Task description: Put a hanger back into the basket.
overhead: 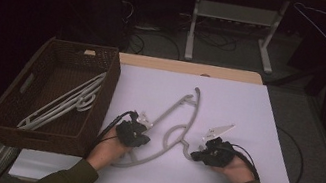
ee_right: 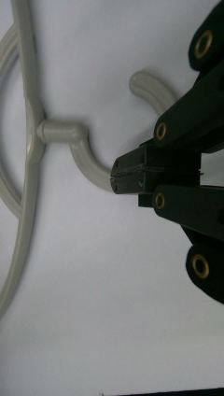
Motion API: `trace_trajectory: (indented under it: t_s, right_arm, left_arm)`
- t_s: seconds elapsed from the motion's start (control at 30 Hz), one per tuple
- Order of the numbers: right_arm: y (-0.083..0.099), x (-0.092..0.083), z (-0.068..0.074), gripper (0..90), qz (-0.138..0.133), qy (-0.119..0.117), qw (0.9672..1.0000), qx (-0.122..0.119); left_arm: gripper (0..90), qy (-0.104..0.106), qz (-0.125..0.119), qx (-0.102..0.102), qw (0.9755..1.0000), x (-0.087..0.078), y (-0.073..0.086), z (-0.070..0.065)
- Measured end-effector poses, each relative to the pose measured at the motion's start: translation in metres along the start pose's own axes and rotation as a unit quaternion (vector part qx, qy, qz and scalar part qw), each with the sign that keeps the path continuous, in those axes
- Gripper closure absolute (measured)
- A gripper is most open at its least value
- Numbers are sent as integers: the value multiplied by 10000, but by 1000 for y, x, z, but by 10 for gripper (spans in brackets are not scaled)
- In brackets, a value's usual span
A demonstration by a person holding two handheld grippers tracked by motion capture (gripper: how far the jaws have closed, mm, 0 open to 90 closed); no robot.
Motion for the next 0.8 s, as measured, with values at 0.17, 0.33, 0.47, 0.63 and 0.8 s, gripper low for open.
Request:
trace_trajectory:
  t_s: [0.17,0.33,0.47,0.63,0.8]
  right_arm:
    - [-5,2,2,897,-57,180,9998,-59]
    - [-8,-10,-13,898,-237,561,9981,58]
    - [-10,-15,-25,898,-318,775,9964,145]
    - [-13,-14,-37,897,-295,936,9950,200]
    - [-13,-11,-39,897,-265,908,9953,210]
  left_arm:
    - [898,-64,-17,-57,10000,0,0,1]
    - [898,48,-128,-108,9998,-7,-2,-1]
    - [897,250,-229,-70,9994,-12,-6,-12]
    - [884,406,-270,177,9987,-16,-10,-28]
    - [748,394,-284,127,9987,-11,-8,-35]
Point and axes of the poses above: each handheld gripper's, and its own axes: x roughly forward along the jaws, y roughly out of its underside, z roughly to its left, the point moved 4 cm from there along x, roughly forward along the jaws, and after that the axes turned 14 degrees about -y, right-handed, at the moved point
